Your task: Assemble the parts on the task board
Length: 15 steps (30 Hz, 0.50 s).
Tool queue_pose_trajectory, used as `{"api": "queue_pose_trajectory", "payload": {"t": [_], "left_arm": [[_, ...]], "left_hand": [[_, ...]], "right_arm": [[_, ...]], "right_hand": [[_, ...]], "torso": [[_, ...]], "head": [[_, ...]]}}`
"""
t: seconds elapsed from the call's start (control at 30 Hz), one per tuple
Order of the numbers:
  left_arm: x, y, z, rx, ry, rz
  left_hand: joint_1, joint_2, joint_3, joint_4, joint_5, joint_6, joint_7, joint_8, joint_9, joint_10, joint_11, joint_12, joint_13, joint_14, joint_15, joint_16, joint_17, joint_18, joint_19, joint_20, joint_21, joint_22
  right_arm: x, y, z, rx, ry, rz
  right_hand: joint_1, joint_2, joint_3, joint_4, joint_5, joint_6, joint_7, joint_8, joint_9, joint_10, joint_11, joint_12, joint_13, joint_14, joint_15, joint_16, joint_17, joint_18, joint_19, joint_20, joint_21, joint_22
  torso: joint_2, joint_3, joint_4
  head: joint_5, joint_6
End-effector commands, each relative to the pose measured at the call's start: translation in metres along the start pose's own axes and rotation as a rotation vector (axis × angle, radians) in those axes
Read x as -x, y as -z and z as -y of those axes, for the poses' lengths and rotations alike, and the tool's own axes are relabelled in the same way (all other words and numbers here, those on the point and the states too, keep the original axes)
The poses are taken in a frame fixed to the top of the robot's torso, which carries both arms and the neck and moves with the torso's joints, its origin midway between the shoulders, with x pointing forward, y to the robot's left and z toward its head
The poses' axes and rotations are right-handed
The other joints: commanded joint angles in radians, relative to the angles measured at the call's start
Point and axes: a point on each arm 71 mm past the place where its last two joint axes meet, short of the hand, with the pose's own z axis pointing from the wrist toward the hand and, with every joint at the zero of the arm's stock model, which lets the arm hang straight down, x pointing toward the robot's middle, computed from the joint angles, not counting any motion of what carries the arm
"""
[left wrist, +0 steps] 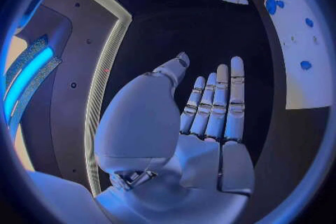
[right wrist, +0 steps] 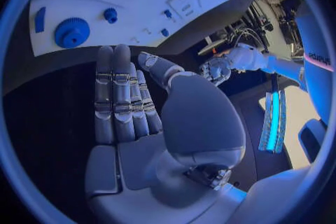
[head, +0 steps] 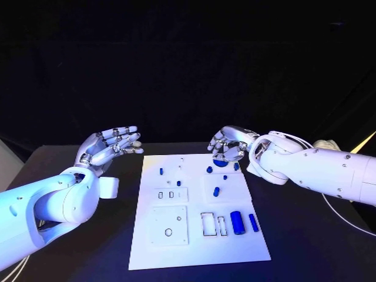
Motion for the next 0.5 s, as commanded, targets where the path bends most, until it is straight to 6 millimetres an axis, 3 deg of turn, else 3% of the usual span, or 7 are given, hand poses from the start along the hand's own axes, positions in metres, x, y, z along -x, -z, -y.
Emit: {"api": "queue_pose_trajectory", "payload": {"t": [0.03,0.1,0.13,0.17,0.2,0.33,0.5], "left_arm": [[-0.0104,0.0032,0.0041,0.005,0.018,-0.080],[-0.0122,0.0047,0.0052,0.006,0.020,-0.090],[-0.0138,0.0060,0.0061,0.007,0.022,-0.098],[-0.0138,0.0060,0.0061,0.007,0.022,-0.098],[-0.0154,0.0071,0.0069,0.008,0.024,-0.107],[-0.0178,0.0084,0.0081,0.010,0.024,-0.120],[-0.0187,0.0089,0.0093,0.010,0.022,-0.127]], "left_hand": [[-0.014,0.001,0.004,-0.014,0.002,0.000,0.024,-0.005,0.000,0.000,-0.009,-0.004,0.001,-0.005,-0.003,0.061,0.028,0.006,-0.012,0.000,0.065,0.043],[-0.022,0.003,0.009,-0.023,0.001,0.000,0.023,-0.005,0.000,0.000,-0.009,-0.004,0.001,-0.019,-0.005,0.108,0.050,0.006,-0.032,-0.002,0.117,0.079],[-0.027,0.003,0.012,-0.029,0.002,0.001,0.023,-0.006,0.000,0.001,-0.010,-0.004,0.001,-0.024,-0.006,0.137,0.061,0.007,-0.045,-0.001,0.148,0.100],[-0.027,0.003,0.012,-0.029,0.002,0.001,0.023,-0.006,0.000,0.001,-0.010,-0.004,0.001,-0.024,-0.006,0.137,0.061,0.007,-0.045,-0.001,0.148,0.100],[-0.031,0.003,0.016,-0.034,0.002,0.001,0.022,-0.006,0.000,0.001,-0.010,-0.004,0.001,-0.029,-0.007,0.159,0.069,0.008,-0.055,-0.001,0.174,0.118],[-0.040,0.003,0.020,-0.040,0.002,0.001,0.022,-0.007,-0.001,0.000,-0.010,-0.005,0.001,-0.036,-0.007,0.194,0.079,0.009,-0.072,0.000,0.216,0.146],[-0.044,0.003,0.022,-0.043,0.002,0.000,0.022,-0.008,-0.001,-0.002,-0.010,-0.006,0.001,-0.039,-0.007,0.212,0.083,0.010,-0.080,0.001,0.236,0.159]], "right_arm": [[-0.0047,0.0004,0.0000,-0.034,0.209,-0.082],[-0.0047,0.0002,-0.0006,-0.036,0.225,-0.083],[-0.0046,-0.0002,-0.0012,-0.038,0.240,-0.082],[-0.0046,-0.0003,-0.0012,-0.038,0.241,-0.082],[-0.0046,-0.0007,-0.0017,-0.040,0.252,-0.081],[-0.0053,-0.0015,-0.0028,-0.043,0.270,-0.077],[-0.0065,-0.0028,-0.0027,-0.051,0.281,-0.074]], "right_hand": [[-0.018,-0.030,0.034,0.015,0.005,0.018,-0.011,-0.004,0.024,0.024,-0.013,-0.006,0.013,0.042,-0.014,0.224,0.185,-0.030,0.084,-0.012,0.229,0.239],[-0.023,-0.039,0.046,0.024,0.002,0.013,-0.010,-0.006,0.037,0.016,-0.013,-0.007,0.017,0.044,-0.011,0.349,0.309,-0.046,0.115,-0.011,0.315,0.352],[-0.027,-0.043,0.054,0.033,-0.002,0.010,-0.009,-0.006,0.048,0.012,-0.010,-0.005,0.020,0.052,-0.010,0.452,0.413,-0.062,0.147,-0.010,0.395,0.460],[-0.027,-0.043,0.054,0.033,-0.002,0.010,-0.009,-0.006,0.048,0.012,-0.010,-0.005,0.020,0.052,-0.010,0.452,0.413,-0.062,0.147,-0.010,0.395,0.460],[-0.035,-0.054,0.056,0.043,-0.015,0.001,-0.008,-0.011,0.057,-0.009,-0.008,-0.007,0.017,0.066,-0.005,0.563,0.530,-0.081,0.186,-0.007,0.485,0.583],[-0.038,-0.065,0.057,0.058,-0.020,-0.010,-0.004,-0.015,0.073,-0.038,0.001,-0.007,0.012,0.067,0.003,0.662,0.631,-0.097,0.213,0.001,0.562,0.691],[-0.040,-0.072,0.034,0.074,-0.024,-0.019,-0.001,-0.021,0.088,-0.082,0.008,-0.008,0.007,0.061,0.010,0.703,0.664,-0.099,0.212,0.010,0.583,0.718]], "torso": [[0.020,-0.0077,0.0105],[0.022,-0.0081,0.0125],[0.026,-0.0087,0.0154],[0.026,-0.0088,0.0154],[0.028,-0.0093,0.0165],[0.035,-0.0105,0.0227],[0.041,-0.0101,0.0244]], "head": [[-0.014,0.002],[-0.016,0.001],[-0.019,0.001],[-0.019,0.001],[-0.019,0.000],[-0.023,-0.001],[-0.024,-0.001]]}}
